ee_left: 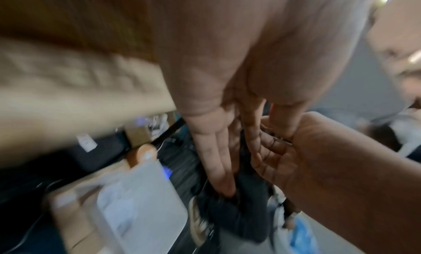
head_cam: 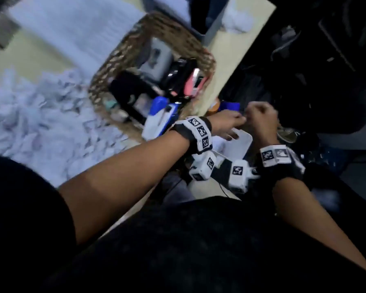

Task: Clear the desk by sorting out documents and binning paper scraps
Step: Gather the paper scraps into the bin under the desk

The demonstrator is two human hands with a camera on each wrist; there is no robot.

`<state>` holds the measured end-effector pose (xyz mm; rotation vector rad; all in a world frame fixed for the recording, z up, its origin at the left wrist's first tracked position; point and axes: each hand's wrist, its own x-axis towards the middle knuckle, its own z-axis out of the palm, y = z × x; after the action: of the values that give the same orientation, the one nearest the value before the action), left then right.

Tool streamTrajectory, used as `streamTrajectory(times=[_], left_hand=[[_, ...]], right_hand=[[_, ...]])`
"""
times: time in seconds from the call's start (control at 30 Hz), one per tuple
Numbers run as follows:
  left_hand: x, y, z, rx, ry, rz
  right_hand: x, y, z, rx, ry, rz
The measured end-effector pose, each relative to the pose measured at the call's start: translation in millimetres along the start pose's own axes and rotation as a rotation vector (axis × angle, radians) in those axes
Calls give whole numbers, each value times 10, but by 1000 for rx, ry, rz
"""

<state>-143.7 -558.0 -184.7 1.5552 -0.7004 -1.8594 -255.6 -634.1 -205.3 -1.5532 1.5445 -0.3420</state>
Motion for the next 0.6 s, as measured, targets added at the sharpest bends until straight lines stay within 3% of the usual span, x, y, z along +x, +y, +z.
streamTrajectory(times=[0.07, 0.17, 0.3, 0.37, 0.47, 0.53, 0.6], left_hand=[[-603, 70, -178, -59, -39, 75], [-1530, -173, -567, -117, 43, 209], [-2658, -895, -1189, -37, 453, 290], [-3112, -1352, -1449, -33, 660, 271], [-3634, -2060, -1706, 13, 894, 175], [-3904, -2496, -1774, 66, 976, 101], [-4157, -2887, -1712, 122, 1018, 42]], right_hand=[[-393, -512, 92, 38, 35, -175], [-1034, -1052, 475, 93, -52, -473], [-1839, -1366, 1216, -65, -474, -827], [-2112, -1351, 1606, -259, -723, -912], [-2410, -1270, 2118, -657, -985, -971], [-2600, -1194, 2365, -869, -1095, -1047], [-2806, -1088, 2563, -1002, -1168, -1226]])
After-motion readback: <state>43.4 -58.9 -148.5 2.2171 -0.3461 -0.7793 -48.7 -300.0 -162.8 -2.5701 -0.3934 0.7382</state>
